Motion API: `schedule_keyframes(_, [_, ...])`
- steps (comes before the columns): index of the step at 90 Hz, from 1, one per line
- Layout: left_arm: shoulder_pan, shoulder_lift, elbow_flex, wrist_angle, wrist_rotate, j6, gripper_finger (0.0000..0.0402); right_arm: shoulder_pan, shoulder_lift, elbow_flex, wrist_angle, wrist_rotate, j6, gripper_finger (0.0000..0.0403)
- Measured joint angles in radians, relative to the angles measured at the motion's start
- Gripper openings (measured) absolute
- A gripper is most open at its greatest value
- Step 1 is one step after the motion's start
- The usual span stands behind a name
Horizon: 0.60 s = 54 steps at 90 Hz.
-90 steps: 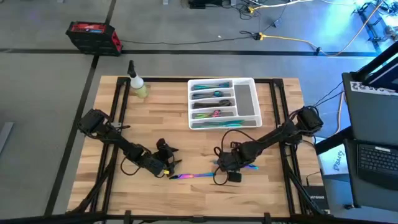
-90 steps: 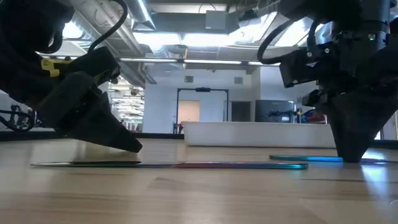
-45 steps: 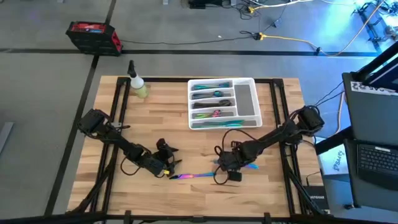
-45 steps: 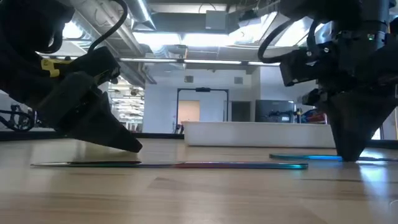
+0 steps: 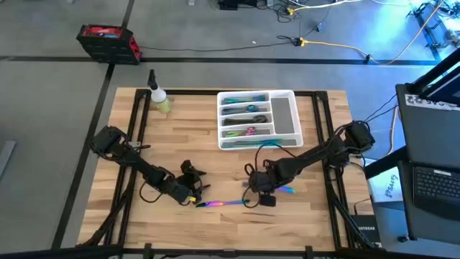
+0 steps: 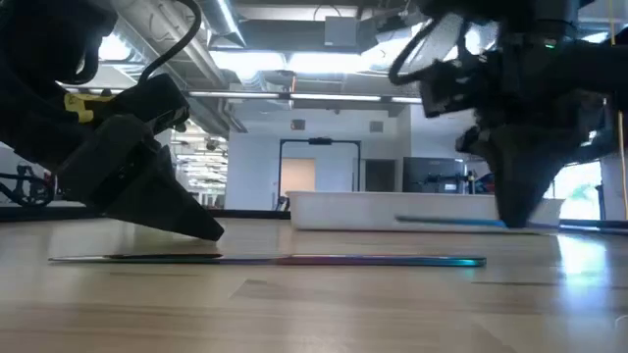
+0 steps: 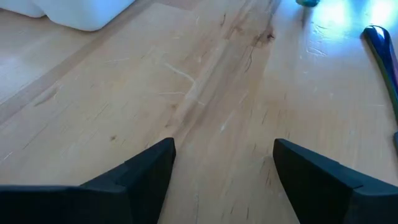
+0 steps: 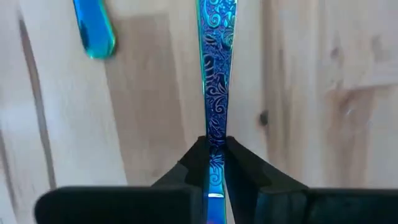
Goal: Sort silverware
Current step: Put the blue knife on the white silverware tray
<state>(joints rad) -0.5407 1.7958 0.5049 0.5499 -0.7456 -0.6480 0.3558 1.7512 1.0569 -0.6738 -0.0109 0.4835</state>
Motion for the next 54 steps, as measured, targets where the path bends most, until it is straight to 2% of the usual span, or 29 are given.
schedule_keyframes(24, [0.000, 0.000, 0.000, -0.011, -0.001, -0.004, 0.0263, -0.085, -0.001, 0.095, -0.068, 0.000, -0.143, 0.0021])
schedule_keyframes(54, [0.000, 0.000, 0.000, -0.014, -0.006, -0.006, 0.0263, -0.309, -0.002, 0.257, -0.198, 0.000, -0.439, 0.0021])
